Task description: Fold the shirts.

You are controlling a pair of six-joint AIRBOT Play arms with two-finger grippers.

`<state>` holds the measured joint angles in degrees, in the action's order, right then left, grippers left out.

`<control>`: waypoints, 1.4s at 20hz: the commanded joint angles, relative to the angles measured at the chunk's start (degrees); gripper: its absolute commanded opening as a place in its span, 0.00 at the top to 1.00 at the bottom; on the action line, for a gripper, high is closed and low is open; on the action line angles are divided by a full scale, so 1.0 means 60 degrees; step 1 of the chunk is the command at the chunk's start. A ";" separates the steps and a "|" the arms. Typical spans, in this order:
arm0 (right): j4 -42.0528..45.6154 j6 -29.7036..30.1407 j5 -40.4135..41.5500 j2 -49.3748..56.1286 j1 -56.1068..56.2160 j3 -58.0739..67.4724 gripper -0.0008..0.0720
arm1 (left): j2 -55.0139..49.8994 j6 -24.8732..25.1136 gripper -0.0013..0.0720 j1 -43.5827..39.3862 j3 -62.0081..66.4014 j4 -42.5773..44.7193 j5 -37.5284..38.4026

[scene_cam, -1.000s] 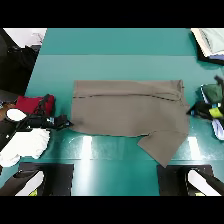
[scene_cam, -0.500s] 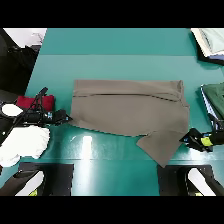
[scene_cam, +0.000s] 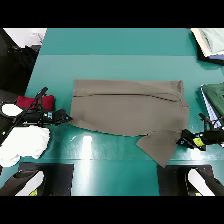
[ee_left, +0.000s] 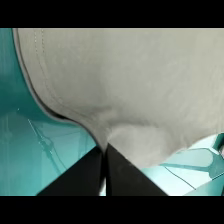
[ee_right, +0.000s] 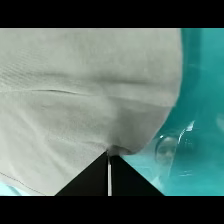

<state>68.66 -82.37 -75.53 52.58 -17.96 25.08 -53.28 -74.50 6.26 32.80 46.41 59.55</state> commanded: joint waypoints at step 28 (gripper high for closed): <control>0.0310 -0.0127 -0.0215 0.2524 0.2339 0.7012 0.96 | -0.2324 -0.0474 0.95 -0.0029 0.3242 0.0630 -0.0714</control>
<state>71.02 -82.21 -79.11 59.57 -7.38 61.30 -60.53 -79.57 6.07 48.21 54.26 59.33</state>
